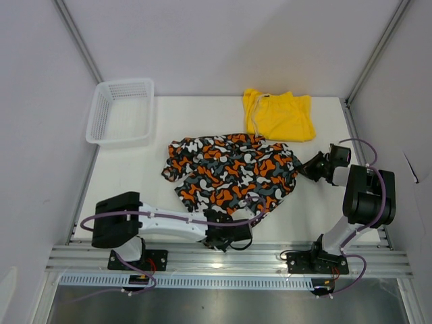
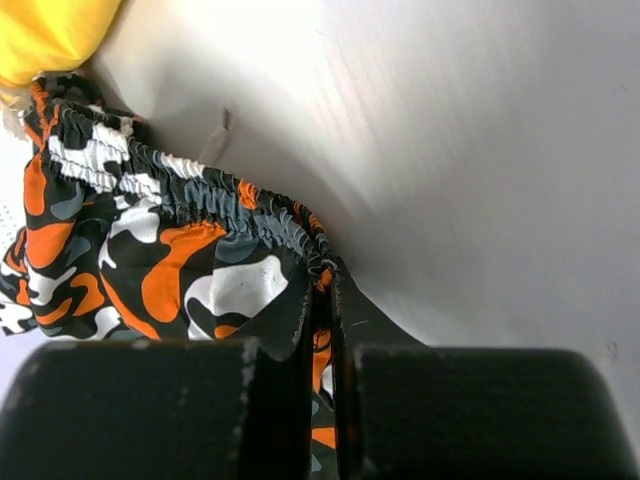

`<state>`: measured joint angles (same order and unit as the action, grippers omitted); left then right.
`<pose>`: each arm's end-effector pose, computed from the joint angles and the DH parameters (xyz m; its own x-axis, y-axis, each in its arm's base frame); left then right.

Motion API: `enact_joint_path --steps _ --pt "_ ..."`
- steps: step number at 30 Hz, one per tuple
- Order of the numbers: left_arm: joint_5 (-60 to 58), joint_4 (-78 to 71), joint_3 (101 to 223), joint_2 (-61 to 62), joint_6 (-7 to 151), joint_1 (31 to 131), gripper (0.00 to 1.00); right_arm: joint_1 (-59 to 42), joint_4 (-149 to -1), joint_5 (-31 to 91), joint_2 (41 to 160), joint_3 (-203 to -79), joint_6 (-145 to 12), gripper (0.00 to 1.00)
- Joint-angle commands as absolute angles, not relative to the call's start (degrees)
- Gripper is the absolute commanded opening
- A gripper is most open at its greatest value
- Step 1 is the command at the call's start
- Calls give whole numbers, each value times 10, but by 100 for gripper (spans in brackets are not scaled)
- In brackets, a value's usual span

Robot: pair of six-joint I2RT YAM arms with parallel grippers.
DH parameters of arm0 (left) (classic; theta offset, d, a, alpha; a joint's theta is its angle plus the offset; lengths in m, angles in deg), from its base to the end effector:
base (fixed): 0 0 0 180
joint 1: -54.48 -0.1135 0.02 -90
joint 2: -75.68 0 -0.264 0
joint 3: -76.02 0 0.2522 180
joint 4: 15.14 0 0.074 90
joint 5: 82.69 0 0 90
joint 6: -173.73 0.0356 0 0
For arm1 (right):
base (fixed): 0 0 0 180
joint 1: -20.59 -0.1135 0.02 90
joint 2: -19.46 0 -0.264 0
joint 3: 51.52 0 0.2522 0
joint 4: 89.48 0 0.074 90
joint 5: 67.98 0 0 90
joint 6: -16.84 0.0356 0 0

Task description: Fold and stack the shorts

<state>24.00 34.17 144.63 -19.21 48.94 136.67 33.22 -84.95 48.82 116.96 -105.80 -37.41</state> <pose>0.0503 -0.2914 0.1602 -0.6440 0.6734 -0.3631 0.6963 0.7125 0.0864 0.3054 -0.0520 0.1242 -0.6450 0.6790 -0.3507 0.3403 0.6661 0.6637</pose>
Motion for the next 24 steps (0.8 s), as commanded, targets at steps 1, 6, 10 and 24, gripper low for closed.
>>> enact_joint_path --steps 1,6,10,24 --pt "284 412 1482 -106 468 1367 0 334 -771 459 1142 -1057 -390 0" --pt "278 462 1498 -1 469 1368 0 333 -558 449 1074 -1125 -396 0" --pt "276 503 1531 58 477 1368 0 311 -378 376 1011 -1201 -360 0" --pt "405 710 1892 207 556 1367 0 296 -166 448 792 -1613 -214 0"
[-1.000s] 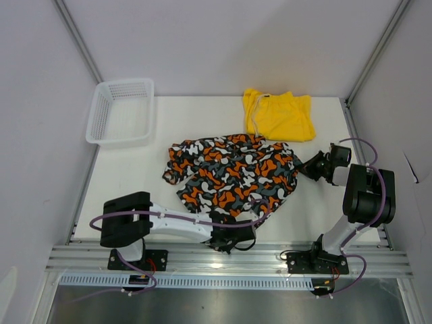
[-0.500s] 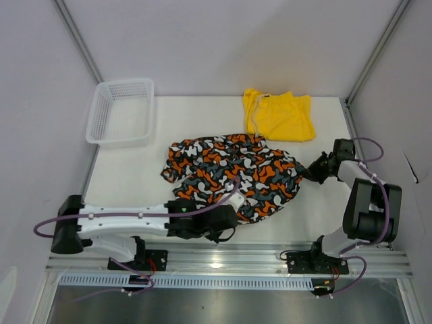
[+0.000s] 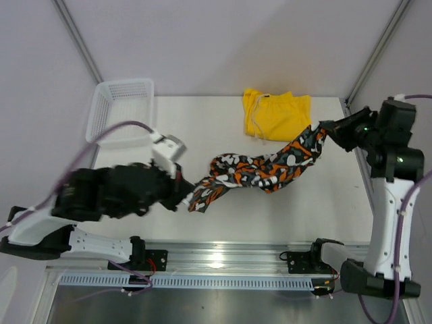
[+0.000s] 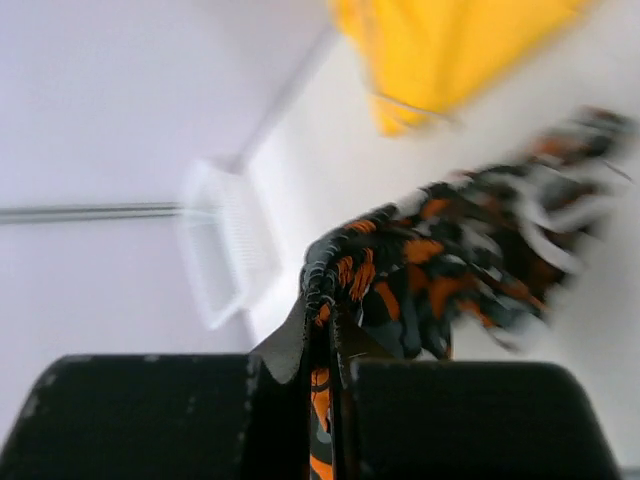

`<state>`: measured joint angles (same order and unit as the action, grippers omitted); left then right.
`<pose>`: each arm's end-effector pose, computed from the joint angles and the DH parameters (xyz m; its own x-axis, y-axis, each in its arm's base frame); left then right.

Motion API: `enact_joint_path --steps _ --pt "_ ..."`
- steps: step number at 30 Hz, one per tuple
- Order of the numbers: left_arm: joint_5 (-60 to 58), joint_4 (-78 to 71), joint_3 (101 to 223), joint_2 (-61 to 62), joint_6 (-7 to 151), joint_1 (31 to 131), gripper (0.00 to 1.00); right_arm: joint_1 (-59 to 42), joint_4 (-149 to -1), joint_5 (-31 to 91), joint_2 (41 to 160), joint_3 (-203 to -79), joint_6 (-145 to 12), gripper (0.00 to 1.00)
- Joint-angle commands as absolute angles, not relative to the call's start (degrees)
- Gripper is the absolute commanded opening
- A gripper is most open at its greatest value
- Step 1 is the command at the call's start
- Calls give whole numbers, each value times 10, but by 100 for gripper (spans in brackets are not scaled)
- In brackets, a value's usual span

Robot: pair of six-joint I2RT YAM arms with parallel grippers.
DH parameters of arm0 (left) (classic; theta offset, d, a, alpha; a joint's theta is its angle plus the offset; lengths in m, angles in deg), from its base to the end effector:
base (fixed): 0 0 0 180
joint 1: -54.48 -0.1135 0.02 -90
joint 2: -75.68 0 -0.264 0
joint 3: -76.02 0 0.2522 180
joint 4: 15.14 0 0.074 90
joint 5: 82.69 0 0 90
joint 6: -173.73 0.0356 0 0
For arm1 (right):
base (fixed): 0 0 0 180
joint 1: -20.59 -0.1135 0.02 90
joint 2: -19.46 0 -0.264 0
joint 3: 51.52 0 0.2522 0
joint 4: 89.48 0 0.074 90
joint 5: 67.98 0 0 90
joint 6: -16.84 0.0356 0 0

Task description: Fold and stack the shorts

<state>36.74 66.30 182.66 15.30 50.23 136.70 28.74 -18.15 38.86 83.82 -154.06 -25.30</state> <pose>0.0376 -0.1460 0.4647 -0.5113 0.1913 -0.8378 0.6312 0.7452 -0.2151 0.1940 -0.0174 0.4483 -0.4406 0.7801 -0.4443 0.3313 0.6013 0.7271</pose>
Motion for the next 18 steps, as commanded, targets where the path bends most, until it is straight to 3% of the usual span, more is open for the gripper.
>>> enact_joint_path --steps 1,4,9,18 --pt "397 707 1942 215 567 1367 0 297 -187 485 778 -1624 -205 0" --pt "366 696 2031 245 599 1367 0 299 -281 527 723 -1648 -165 0" --pt "371 695 2111 265 634 1367 0 298 -316 498 681 -1669 -154 0" --pt "546 624 1948 295 654 1374 0 289 -428 548 709 -1502 -94 0"
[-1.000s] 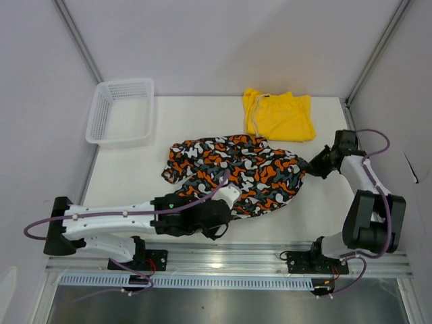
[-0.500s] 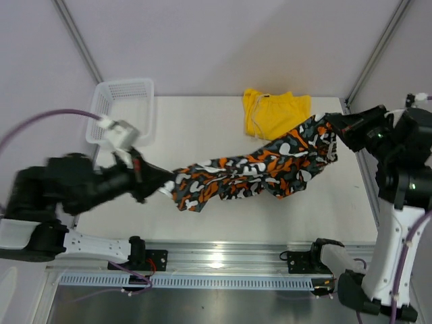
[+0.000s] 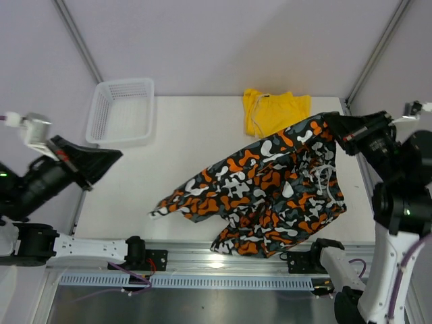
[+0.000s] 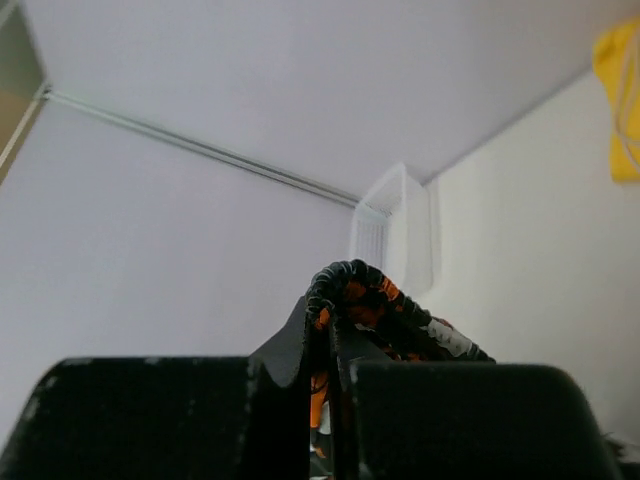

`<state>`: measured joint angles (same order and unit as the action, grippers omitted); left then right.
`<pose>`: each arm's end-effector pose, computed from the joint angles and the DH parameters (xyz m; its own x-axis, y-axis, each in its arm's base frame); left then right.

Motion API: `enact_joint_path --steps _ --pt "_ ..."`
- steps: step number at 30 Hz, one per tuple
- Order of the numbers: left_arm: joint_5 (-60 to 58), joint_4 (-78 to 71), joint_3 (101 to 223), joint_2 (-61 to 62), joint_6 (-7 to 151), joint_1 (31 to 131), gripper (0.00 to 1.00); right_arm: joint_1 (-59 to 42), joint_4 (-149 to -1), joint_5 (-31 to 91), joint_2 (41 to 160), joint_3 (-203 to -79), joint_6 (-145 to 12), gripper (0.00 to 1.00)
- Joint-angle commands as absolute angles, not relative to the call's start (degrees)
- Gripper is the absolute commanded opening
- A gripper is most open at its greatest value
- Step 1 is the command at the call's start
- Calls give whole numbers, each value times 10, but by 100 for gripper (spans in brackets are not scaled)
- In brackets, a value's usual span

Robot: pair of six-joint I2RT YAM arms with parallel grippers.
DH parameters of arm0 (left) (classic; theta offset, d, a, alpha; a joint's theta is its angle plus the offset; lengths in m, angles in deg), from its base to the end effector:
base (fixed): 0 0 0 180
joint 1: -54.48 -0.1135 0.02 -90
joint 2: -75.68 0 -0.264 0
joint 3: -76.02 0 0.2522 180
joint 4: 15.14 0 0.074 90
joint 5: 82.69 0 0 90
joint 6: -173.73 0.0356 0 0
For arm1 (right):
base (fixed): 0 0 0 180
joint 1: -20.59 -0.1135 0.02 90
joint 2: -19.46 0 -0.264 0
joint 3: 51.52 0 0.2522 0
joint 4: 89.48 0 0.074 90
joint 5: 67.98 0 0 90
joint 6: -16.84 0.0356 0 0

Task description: Fold and stack the shorts

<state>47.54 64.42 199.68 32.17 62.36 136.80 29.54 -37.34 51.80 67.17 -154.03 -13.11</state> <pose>0.0192 0.0300 0.5448 -0.2430 -0.2799 -0.9288 0.6247 0.6873 -0.3706 0.0941 0.0031 0.5197 -0.2848 0.8062 -0.5187 -0.2170 0.4728 0.8540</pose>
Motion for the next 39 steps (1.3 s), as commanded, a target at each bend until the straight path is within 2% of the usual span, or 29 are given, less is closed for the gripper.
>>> enact_joint_path --steps 1,7,8,9,10,11,14,22,26,36,39 --pt "542 610 1928 290 656 1374 0 282 -429 543 724 -1499 -94 0" --pt "485 602 1909 242 667 1368 1 215 -415 477 752 -1524 -114 0" --pt "471 591 1897 245 679 1368 27 211 -405 473 754 -1532 -119 0" --pt "443 576 1866 254 685 1368 41 208 -401 473 756 -1532 -128 0" --pt "424 542 1823 258 693 1366 50 208 -399 475 759 -1531 -131 0" --pt "405 528 1781 261 706 1363 73 208 -392 478 764 -1529 -135 0" --pt "388 475 1678 249 706 1333 99 208 -394 495 763 -1512 -145 0" --pt "231 243 1467 256 721 1192 99 208 -377 525 750 -1506 -184 0" --pt "206 210 1437 240 703 1187 99 208 -390 544 742 -1490 -189 0" --pt "155 -48 1267 208 751 1189 99 208 -412 572 751 -1477 -186 0" --pt "176 -45 1269 154 765 1187 99 208 -420 583 754 -1476 -184 0"
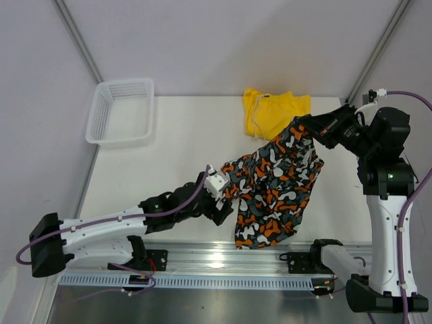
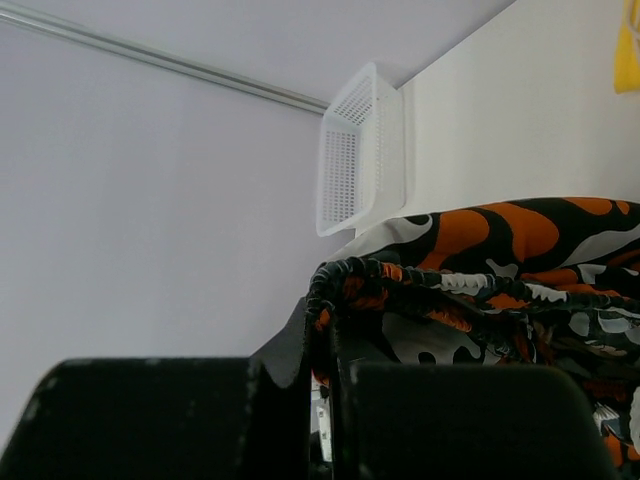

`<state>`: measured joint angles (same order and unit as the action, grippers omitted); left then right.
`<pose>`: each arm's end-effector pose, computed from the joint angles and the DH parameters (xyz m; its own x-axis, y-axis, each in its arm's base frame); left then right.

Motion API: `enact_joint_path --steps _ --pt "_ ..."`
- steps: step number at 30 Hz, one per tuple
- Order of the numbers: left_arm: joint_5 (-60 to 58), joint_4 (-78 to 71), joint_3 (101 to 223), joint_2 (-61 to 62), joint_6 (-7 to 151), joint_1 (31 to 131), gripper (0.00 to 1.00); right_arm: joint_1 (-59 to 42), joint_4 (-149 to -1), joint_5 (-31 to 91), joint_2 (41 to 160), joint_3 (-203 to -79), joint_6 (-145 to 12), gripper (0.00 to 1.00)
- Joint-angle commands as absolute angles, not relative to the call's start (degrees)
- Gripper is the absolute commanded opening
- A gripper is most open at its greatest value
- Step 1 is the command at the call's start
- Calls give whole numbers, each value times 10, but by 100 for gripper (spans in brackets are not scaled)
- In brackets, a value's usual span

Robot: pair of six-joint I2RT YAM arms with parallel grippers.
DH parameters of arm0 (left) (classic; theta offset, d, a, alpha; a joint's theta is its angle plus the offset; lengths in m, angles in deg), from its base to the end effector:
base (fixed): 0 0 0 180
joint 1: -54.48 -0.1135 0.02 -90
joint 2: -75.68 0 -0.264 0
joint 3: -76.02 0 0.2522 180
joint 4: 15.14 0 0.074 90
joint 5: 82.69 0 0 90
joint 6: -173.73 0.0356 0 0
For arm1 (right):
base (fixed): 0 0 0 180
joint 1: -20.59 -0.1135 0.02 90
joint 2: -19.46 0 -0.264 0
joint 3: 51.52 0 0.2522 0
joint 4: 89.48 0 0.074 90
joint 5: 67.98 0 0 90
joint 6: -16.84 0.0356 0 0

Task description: Fold and stack the shorts

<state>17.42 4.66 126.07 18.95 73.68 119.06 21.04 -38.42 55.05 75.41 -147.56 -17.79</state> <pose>0.1015 -0.1990 0.2563 -0.3319 0.2980 -0.8950 0.7757 0.6261 -0.0791 0.1672 0.0181 0.4749 -0.5430 0.6941 -0.4725 -0.1438 0.4776 0.8667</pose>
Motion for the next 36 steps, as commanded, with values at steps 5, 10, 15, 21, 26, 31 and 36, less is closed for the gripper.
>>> enact_joint_path --steps 5,10,15,21,26,31,36 --pt "168 -56 1297 68 770 1172 91 208 -428 588 756 -1470 -183 0" --pt "142 -71 1303 14 770 1153 92 208 -438 597 755 -1460 -179 0" --pt "150 -77 1318 -15 775 1145 93 208 -440 602 755 -1458 -180 0" --pt "127 -38 1397 -75 812 1122 92 208 -444 606 755 -1454 -174 0" --pt "123 3 1430 -124 816 1116 88 208 -446 608 755 -1456 -169 0" --pt "134 37 1445 -152 807 1105 81 208 -447 610 755 -1456 -169 0" --pt "150 44 1427 -151 803 1102 76 208 -447 610 755 -1457 -167 0"
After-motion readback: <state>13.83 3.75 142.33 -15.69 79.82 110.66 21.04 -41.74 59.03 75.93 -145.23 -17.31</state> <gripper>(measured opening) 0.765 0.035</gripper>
